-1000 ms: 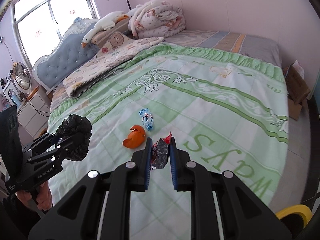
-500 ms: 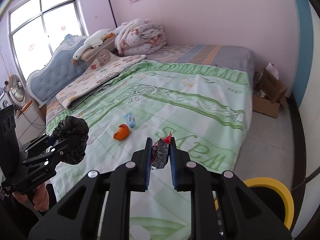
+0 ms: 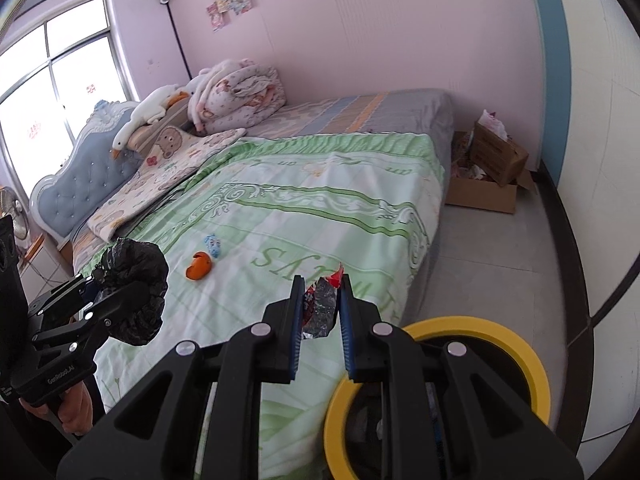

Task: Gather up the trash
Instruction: 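Carry the silver wrapper and black bag over the bin with both tools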

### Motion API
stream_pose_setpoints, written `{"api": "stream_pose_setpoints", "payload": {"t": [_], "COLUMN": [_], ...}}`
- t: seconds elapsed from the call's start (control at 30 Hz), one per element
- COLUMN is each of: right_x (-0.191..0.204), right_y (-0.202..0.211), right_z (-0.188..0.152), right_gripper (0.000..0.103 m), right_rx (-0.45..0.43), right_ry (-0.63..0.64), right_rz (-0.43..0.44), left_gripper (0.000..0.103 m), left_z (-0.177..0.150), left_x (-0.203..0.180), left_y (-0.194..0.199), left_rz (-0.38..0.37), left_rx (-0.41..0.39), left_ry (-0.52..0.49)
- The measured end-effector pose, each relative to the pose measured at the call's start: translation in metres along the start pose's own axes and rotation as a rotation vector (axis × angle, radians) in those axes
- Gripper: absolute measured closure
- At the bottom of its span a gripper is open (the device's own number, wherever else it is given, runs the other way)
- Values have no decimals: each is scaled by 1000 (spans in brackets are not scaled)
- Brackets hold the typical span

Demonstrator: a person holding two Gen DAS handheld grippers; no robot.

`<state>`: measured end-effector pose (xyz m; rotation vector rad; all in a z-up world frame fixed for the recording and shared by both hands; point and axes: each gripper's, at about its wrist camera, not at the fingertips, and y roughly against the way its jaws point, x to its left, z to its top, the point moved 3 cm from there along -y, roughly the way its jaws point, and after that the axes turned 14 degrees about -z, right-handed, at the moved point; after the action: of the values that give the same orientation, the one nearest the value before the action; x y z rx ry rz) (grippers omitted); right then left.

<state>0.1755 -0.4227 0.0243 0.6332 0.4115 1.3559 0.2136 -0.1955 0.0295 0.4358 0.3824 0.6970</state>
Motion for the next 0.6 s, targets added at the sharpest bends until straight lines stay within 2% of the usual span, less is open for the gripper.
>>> {"api": "stream_pose_setpoints", "payload": {"t": [0.33, 0.6], "right_x": [-59, -84], "right_y": [-1, -15], "right_z": [-27, -54], "right_gripper": [87, 87], "right_rx": [39, 89], "right_ry": [-71, -98], "right_rz": [-65, -95], "left_gripper": [64, 64], "left_z": [-9, -26], "left_x": [-31, -53], "left_y": [-52, -91], "left_rz": [-72, -106], "left_rx": [77, 146], "left_ry": [-5, -9]}}
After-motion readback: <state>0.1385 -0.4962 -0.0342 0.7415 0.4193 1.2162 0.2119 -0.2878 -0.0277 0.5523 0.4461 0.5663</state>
